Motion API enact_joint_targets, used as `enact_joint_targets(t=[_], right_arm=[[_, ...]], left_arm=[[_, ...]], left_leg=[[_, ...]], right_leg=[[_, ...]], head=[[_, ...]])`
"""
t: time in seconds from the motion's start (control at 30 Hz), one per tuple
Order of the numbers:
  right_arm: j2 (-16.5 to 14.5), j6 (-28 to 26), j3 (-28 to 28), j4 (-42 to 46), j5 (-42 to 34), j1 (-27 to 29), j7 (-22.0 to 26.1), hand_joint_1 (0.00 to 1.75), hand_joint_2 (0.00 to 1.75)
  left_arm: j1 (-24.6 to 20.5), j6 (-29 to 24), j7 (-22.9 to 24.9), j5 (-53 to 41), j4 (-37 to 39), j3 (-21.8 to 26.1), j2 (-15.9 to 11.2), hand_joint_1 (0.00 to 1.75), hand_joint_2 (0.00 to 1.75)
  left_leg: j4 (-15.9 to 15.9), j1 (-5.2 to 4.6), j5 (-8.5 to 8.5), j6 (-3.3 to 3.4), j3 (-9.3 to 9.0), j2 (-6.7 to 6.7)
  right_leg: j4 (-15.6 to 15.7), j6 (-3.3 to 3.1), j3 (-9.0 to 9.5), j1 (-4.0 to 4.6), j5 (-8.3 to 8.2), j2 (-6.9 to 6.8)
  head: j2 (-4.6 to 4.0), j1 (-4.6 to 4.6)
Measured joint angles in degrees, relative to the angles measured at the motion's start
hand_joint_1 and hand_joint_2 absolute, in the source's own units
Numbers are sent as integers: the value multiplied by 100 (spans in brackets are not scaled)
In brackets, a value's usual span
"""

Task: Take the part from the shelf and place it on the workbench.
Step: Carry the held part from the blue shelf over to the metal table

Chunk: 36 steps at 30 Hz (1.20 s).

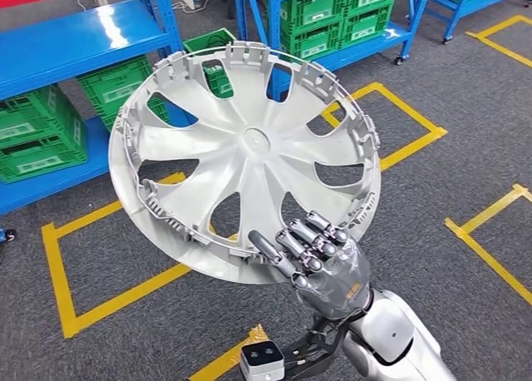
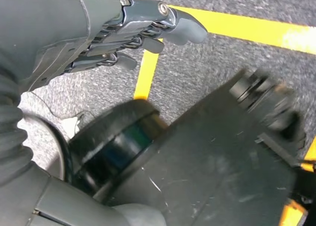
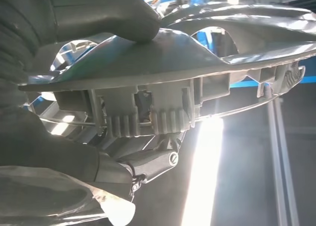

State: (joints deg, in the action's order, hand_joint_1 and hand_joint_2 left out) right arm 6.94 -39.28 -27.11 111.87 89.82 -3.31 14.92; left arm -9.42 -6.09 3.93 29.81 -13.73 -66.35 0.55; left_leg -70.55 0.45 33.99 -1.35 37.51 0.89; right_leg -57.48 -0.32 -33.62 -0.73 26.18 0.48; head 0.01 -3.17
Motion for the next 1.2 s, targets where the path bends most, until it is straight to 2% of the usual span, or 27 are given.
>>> enact_joint_targets(t=[0.03,0.07,0.1,0.13,0.2,0.27,0.3,0.33,0.37,0.43,0.5,0.53,0.57,0.6,0.63,0.67,0.73,0.77,0.8,0.87,0.93,1.0,1.03,1.1,1.2], right_arm=[[-2,0,1,-1,1,7,4,175,175],[-2,0,3,-1,2,14,9,175,175],[-2,0,8,-1,2,19,19,175,175],[-2,0,13,-1,2,22,34,175,175],[-3,0,28,-1,1,26,65,175,175],[-8,0,51,0,2,27,96,175,175],[-10,0,66,1,2,30,112,175,175],[-13,0,80,1,2,36,126,175,175],[-14,0,95,2,2,45,139,175,175],[-15,0,118,2,0,51,162,175,175],[-15,-1,130,1,-1,51,189,175,175],[-15,-1,133,1,-1,55,202,175,175],[-15,-1,133,0,1,61,213,175,175],[-15,0,134,-1,1,65,219,175,175],[-15,0,137,-1,2,68,222,175,175],[-15,0,139,-1,2,69,222,175,175],[-19,-1,144,0,1,63,221,175,175],[-22,-1,145,0,1,62,220,175,175],[-25,-1,147,0,0,62,220,175,175],[-27,-1,151,0,0,68,218,175,175],[-34,-1,150,0,1,66,209,175,175],[-47,0,149,-2,1,62,196,175,175],[-52,0,148,-3,2,64,190,175,175],[-53,0,148,-4,3,66,181,175,175],[-52,0,148,-5,4,67,177,175,175]], left_arm=[[7,-5,4,-6,0,0,1,0,175],[9,-11,8,-15,0,0,2,0,175],[9,-15,13,-24,0,0,3,0,175],[8,-17,19,-32,0,-1,4,0,175],[3,-22,30,-43,0,-1,2,0,175],[-5,-26,36,-48,0,-1,3,0,175],[-8,-27,37,-50,0,-1,4,0,175],[-9,-27,38,-54,0,-1,9,0,175],[-13,-29,40,-58,0,0,14,0,175],[-28,-34,39,-77,-1,1,31,0,175],[-22,-36,42,-98,-2,2,49,0,175],[-9,-35,45,-105,-2,2,53,0,175],[1,-35,49,-110,-2,2,55,0,175],[4,-35,52,-114,-2,2,56,0,175],[-1,-35,53,-116,-2,2,60,0,175],[-10,-35,53,-118,-2,2,65,0,175],[-21,-38,53,-118,-2,2,73,0,175],[-22,-42,53,-118,-2,2,74,0,175],[-22,-46,53,-118,-2,2,73,0,175],[-32,-55,53,-126,-2,2,75,0,175],[-45,-62,55,-144,-2,2,76,0,175],[-36,-70,62,-158,-2,2,76,0,175],[-25,-73,66,-161,-2,2,76,0,175],[-14,-76,68,-166,-2,2,76,0,175],[-16,-77,68,-168,-2,2,76,0,175]], left_leg=[[-302,1,102,-1,124,-25],[-401,0,87,6,159,-33],[-266,1,-43,21,83,-41],[57,1,-247,44,-80,-65],[836,9,-581,105,-453,-274],[1231,9,-650,135,-619,-471],[1264,3,-639,140,-623,-486],[1292,1,-650,152,-624,-437],[1323,7,-676,175,-625,-378],[1394,32,-734,228,-627,-239],[1409,23,-753,249,-608,-90],[1407,15,-754,250,-598,-10],[1406,9,-754,250,-593,69],[1404,5,-754,250,-591,143],[1400,5,-752,246,-592,207],[1393,3,-746,238,-595,265],[1366,-28,-726,192,-592,364],[1353,-45,-720,166,-591,408],[1345,-59,-718,137,-590,455],[1324,-50,-695,82,-595,511],[1071,-26,-492,23,-507,320],[383,-10,-112,-9,-218,55],[-4,-10,44,-11,-44,1],[-404,-12,117,2,146,-28],[-412,-12,51,16,156,-32]], right_leg=[[-4,-3,-12,4,-7,71],[-10,-2,-20,8,-14,142],[-16,4,-23,9,-19,215],[-22,12,-24,9,-24,288],[-39,42,-38,10,-39,420],[-52,107,-94,-10,-73,527],[-47,150,-124,-24,-97,577],[-31,195,-155,-38,-120,631],[-32,232,-187,-41,-121,629],[-292,288,-353,-19,57,416],[-991,317,-679,-9,431,109],[-1339,326,-830,-10,574,35],[-1541,329,-901,-10,627,-7],[-1530,328,-862,-10,579,-36],[-1289,320,-702,-8,442,-76],[-894,307,-458,-4,274,-165],[-199,245,-41,37,94,-380],[-38,203,49,54,76,-435],[-7,161,58,71,90,-421],[-9,88,27,57,57,-291],[3,24,17,33,27,-177],[4,-15,6,26,11,-60],[1,-26,0,32,8,8],[-5,-33,-5,48,3,139],[-8,-35,-4,56,1,198]], head=[[-1,1],[-1,2],[-1,2],[-1,2],[-1,1],[-1,-1],[-1,3],[-1,6],[-1,9],[-1,-33],[-1,-81],[0,-87],[1,-87],[1,-86],[1,-87],[1,-88],[1,-90],[1,-87],[1,-86],[1,-83],[1,-69],[1,-49],[1,-43],[1,-44],[1,-46]])
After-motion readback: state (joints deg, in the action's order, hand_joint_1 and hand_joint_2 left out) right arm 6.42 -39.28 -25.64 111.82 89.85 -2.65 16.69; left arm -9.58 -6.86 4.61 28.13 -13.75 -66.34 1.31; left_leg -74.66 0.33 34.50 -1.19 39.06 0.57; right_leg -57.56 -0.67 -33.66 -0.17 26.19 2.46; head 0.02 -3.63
